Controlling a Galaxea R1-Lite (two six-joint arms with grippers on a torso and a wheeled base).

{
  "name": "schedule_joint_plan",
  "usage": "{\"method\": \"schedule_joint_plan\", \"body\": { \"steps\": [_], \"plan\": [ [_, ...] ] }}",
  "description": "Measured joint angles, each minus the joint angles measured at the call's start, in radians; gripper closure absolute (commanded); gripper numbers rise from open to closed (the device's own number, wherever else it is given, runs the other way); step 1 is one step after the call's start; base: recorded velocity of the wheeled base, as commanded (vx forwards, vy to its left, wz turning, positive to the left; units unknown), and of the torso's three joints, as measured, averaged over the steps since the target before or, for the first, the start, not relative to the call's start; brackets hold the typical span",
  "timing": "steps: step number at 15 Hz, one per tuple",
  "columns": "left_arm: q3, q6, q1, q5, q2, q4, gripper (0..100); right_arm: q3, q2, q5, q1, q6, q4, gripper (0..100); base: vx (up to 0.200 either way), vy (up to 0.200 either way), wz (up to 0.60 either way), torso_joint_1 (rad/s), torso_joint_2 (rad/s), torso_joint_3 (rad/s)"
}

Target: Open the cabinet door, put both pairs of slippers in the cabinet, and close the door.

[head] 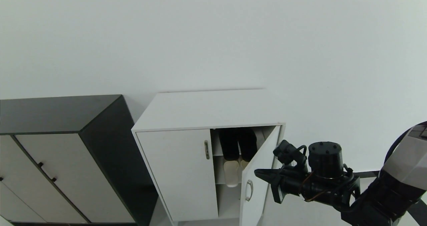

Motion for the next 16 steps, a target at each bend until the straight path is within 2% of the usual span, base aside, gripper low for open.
{"method": "schedule_joint_plan", "body": {
  "steps": [8, 16],
  "plan": [
    [0.000, -0.001, 0.000, 0.000, 0.000, 0.000, 100, -0.028, 0.061, 0.000, -0.004, -0.010, -0.001, 100, 0.000, 0.000, 0.00, 0.000, 0.00, 0.000],
    [0.000, 0.000, 0.000, 0.000, 0.000, 0.000, 100, -0.209, 0.180, 0.000, -0.004, 0.002, 0.002, 100, 0.000, 0.000, 0.00, 0.000, 0.00, 0.000]
  ]
}}
